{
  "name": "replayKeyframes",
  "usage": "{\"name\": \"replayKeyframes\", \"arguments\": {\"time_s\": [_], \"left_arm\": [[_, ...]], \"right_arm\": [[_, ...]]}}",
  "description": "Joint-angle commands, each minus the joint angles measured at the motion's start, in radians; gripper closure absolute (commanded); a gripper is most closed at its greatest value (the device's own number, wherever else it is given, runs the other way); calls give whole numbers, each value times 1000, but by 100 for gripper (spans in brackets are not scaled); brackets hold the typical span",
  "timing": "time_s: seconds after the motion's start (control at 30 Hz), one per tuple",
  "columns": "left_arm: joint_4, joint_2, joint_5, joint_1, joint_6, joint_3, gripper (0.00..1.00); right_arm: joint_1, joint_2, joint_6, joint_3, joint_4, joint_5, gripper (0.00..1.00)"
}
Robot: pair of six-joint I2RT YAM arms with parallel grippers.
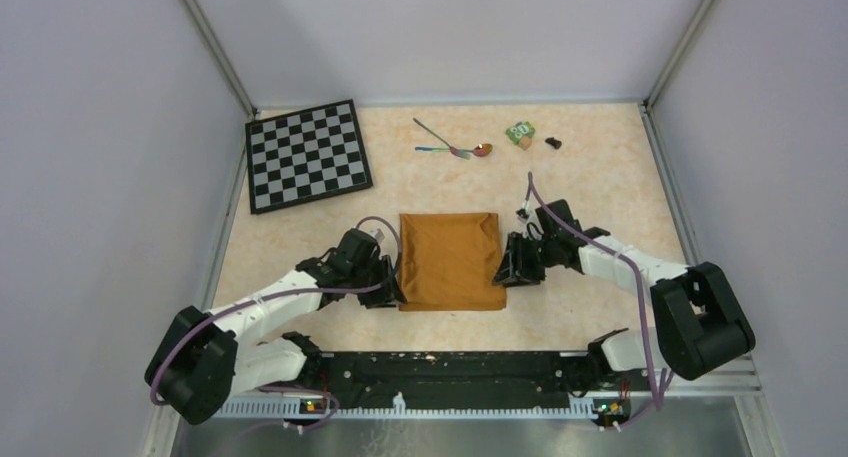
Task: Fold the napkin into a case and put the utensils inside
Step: Smooth out the square-folded napkin at the center of the board.
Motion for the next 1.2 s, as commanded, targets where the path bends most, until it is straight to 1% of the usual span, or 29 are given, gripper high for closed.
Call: {"name": "replayKeyframes", "arguments": {"time_s": [0.0, 0.1, 0.2, 0.33, 0.57, 0.7, 0.77, 0.9, 1.0, 1.17], "left_arm": [[40, -47, 35, -4, -16, -16, 62], [59, -26, 45, -5, -17, -21, 66], [65, -9, 46, -9, -17, -15, 67], [62, -17, 31, -11, -22, -11, 66], [59, 7, 24, -13, -13, -14, 67], [51, 0, 9, -13, -9, -13, 73], [49, 0, 6, -12, -7, -14, 74], [54, 11, 8, -13, -6, -17, 80], [56, 12, 7, -13, -5, -19, 84], [57, 6, 15, -12, -6, -22, 89]], "right_arm": [[40, -29, 95, -55, 55, -67, 65], [53, -10, 94, -73, 57, -61, 69], [54, -17, 89, -79, 41, -50, 69], [54, -43, 85, -95, 18, -32, 65], [54, -72, 90, -113, 0, -15, 61], [53, -72, 90, -118, -6, -16, 61], [54, -73, 94, -128, 10, -29, 61], [54, -66, 94, -123, 3, -23, 61], [54, -78, 88, -114, -15, -10, 58], [53, -68, 96, -118, 11, -19, 57]]}}
